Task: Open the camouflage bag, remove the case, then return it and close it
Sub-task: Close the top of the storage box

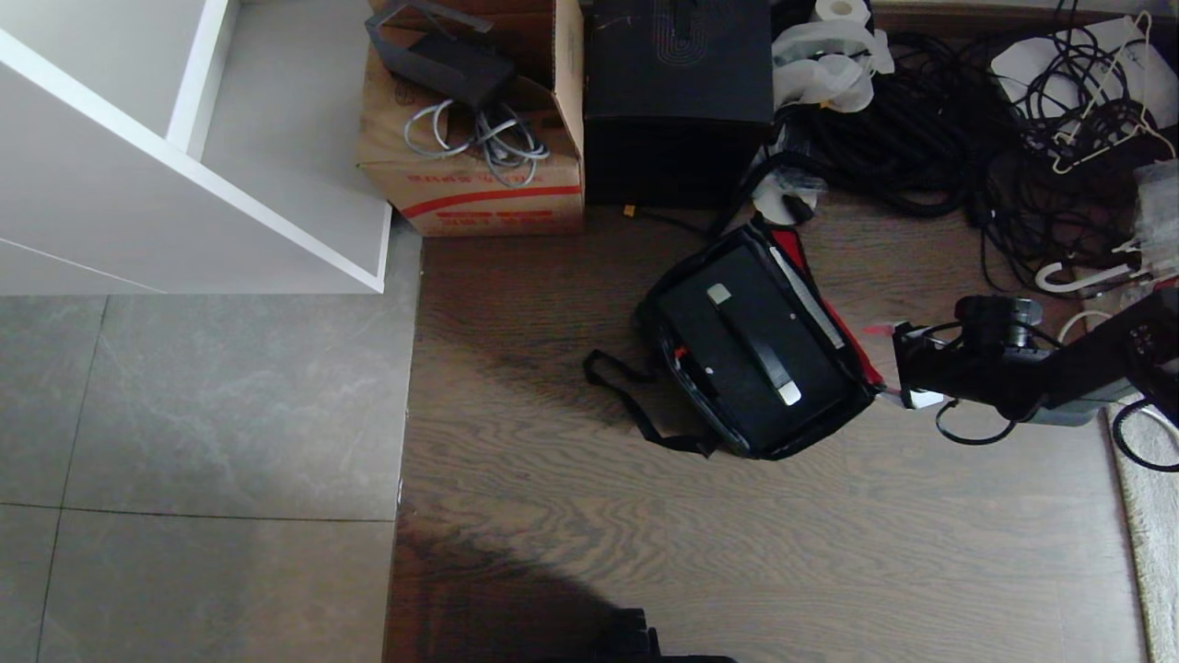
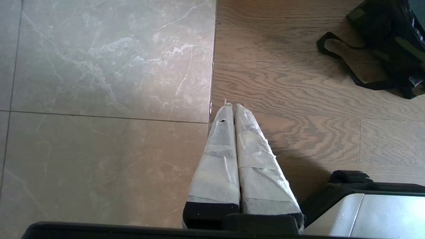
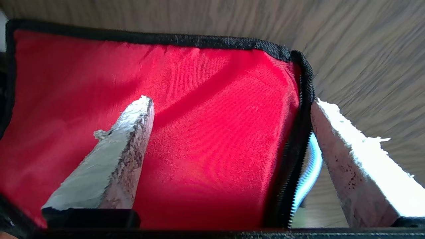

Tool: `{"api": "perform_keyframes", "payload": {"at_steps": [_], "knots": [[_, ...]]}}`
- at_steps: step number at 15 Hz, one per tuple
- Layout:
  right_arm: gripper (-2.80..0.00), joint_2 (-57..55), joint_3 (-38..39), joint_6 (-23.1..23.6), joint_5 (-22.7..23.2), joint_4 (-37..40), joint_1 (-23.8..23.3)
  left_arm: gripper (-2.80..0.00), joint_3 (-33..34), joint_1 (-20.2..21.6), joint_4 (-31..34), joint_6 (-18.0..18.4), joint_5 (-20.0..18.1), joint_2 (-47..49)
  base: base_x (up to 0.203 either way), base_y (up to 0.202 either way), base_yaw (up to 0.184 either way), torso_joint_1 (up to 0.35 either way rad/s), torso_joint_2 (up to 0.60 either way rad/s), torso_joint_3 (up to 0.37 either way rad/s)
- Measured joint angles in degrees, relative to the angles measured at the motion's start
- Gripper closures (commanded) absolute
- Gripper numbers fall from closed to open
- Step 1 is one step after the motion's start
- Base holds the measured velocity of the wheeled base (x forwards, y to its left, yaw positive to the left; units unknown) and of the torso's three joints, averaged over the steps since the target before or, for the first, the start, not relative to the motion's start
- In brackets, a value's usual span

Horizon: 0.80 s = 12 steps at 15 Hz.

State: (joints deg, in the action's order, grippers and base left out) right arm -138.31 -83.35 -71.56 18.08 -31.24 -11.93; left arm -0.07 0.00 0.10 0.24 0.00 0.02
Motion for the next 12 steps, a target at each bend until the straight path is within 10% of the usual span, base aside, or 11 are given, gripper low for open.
{"api": "perform_keyframes", "payload": {"at_steps": [12], "knots": [[-2.80,3.1,3.7,-7.4,0.1,0.4,1.1,0.00,0.0,0.0,0.0,0.0,0.0,0.0,0.000,0.000,0.000,0.000,0.00,0.000]]}}
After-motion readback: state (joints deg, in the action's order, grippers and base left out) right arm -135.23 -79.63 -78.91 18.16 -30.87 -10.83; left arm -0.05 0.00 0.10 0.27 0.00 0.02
